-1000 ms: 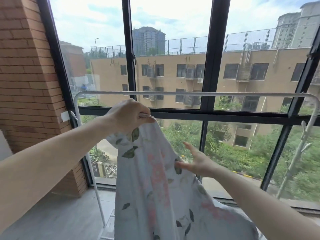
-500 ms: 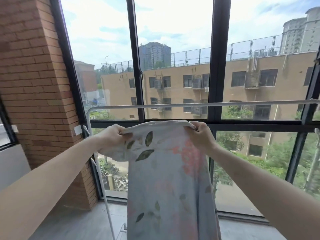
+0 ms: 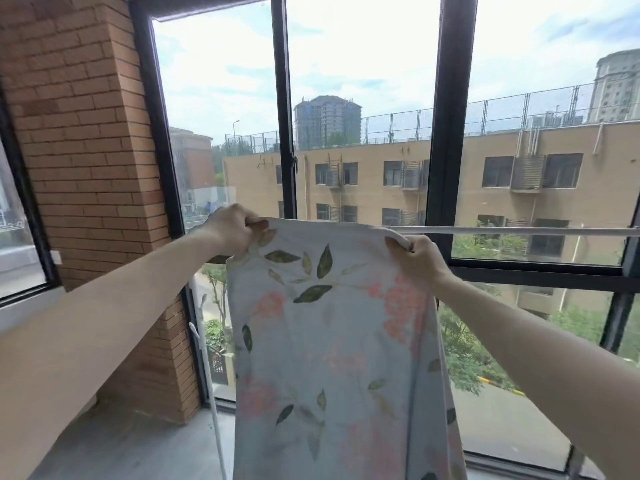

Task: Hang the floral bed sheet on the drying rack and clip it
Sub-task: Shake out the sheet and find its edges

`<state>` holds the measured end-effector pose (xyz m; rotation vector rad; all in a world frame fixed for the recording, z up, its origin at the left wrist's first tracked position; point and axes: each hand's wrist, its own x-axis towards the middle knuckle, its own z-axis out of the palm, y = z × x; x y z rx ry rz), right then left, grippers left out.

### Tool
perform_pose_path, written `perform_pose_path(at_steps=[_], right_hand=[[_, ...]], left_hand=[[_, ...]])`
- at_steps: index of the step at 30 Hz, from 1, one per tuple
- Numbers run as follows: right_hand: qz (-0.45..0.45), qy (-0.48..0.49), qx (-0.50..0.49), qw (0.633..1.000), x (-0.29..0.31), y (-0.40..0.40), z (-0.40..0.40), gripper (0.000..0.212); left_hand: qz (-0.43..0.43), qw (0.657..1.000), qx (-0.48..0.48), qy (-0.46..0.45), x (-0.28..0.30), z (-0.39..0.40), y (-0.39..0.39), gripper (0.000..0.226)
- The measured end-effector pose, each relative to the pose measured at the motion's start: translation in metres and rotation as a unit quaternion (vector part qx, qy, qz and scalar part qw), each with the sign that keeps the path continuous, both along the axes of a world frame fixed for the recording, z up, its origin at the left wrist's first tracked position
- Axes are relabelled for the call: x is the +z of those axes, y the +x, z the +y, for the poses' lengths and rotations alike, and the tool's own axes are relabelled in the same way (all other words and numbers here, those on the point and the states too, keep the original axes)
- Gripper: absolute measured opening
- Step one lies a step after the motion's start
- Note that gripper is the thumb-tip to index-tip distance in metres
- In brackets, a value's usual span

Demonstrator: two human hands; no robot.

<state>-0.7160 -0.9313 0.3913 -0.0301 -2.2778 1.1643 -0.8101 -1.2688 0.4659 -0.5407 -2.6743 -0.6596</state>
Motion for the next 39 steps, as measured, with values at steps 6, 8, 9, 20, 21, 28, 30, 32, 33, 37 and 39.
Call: perform_pose_path(at_steps=[6,8,9,20,21,28,30,32,33,37,39], right_hand=[[0.163,-0.004,-0.035,0.986,0.147,-0.001,-0.022,0.052],[0.016,0.152,0.004,0.988,0.144,0.002,-0.02,0.055],[-0.023,0.195,0.004,0.981,0.139,0.003,-0.011,0.052],[0.201,0.143,-0.023,0.969,0.17,0.019,-0.008,0.053],[0.26,0.079,-0.067,0.96,0.178,0.02,-0.002,0.056],[0.137,0.116,0.028,0.983,0.154,0.032,-0.009,0.055],[0.135,0.098,0.025,0.986,0.143,0.04,-0.003,0.054],[0.116,0.097,0.036,0.988,0.135,0.046,-0.002,0.053],[0.105,0.096,0.04,0.989,0.133,0.049,-0.004,0.053],[0.087,0.106,0.047,0.99,0.126,0.053,-0.013,0.052],[0.084,0.108,0.043,0.99,0.122,0.053,-0.018,0.052]], left_hand=[[0.026,0.993,-0.016,0.114,0.068,0.016,0.02,0.031],[0.032,0.99,0.015,0.134,0.073,0.012,0.022,0.021],[0.034,0.987,0.024,0.157,0.075,0.008,0.024,0.013],[0.09,0.982,-0.029,0.164,0.109,0.027,0.058,0.026],[0.1,0.978,-0.035,0.182,0.11,0.025,0.058,0.03],[0.106,0.983,-0.029,0.144,0.115,-0.003,0.074,0.038],[0.085,0.989,-0.017,0.116,0.114,-0.019,0.078,0.035],[0.075,0.993,-0.015,0.086,0.113,-0.026,0.082,0.027],[0.066,0.994,-0.019,0.082,0.112,-0.028,0.081,0.022],[0.035,0.996,-0.005,0.085,0.108,-0.032,0.083,0.019],[0.021,0.996,0.014,0.088,0.107,-0.032,0.085,0.024]])
